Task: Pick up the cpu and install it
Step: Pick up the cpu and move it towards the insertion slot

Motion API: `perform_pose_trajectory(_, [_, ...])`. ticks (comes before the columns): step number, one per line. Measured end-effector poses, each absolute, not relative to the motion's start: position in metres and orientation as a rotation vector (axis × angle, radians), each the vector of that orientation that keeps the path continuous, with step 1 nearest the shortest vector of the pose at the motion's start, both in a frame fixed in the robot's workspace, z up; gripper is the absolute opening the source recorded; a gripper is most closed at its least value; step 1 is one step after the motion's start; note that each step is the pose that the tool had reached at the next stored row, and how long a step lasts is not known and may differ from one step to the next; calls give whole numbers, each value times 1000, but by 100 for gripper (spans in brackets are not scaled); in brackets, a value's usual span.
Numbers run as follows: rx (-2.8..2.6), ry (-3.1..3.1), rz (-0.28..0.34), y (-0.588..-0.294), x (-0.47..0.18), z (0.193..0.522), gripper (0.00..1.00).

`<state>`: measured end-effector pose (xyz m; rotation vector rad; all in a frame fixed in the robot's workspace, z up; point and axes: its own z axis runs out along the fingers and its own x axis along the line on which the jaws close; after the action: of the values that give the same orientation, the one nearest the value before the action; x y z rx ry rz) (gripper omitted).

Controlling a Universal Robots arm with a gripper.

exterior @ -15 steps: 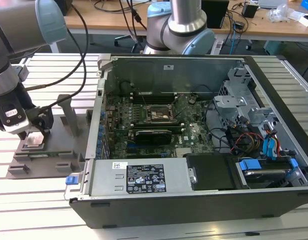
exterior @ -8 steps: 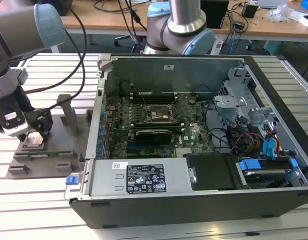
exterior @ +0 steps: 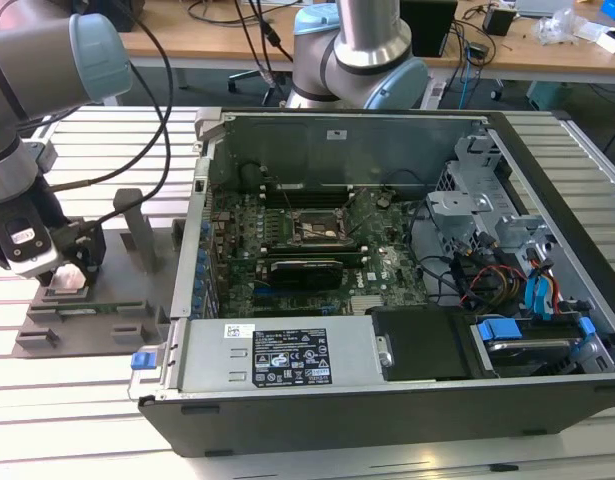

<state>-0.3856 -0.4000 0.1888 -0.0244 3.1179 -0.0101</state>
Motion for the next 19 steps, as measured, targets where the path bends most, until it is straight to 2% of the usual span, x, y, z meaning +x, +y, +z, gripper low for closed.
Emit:
perform_pose_trajectory(8, [-24,3118,-10,-400,-386,189,65])
perform_pose_trajectory(10, [-24,3118,-10,-401,-386,189,55])
perform_pose_trajectory(19, [-24,3118,-10,-401,-386,189,55])
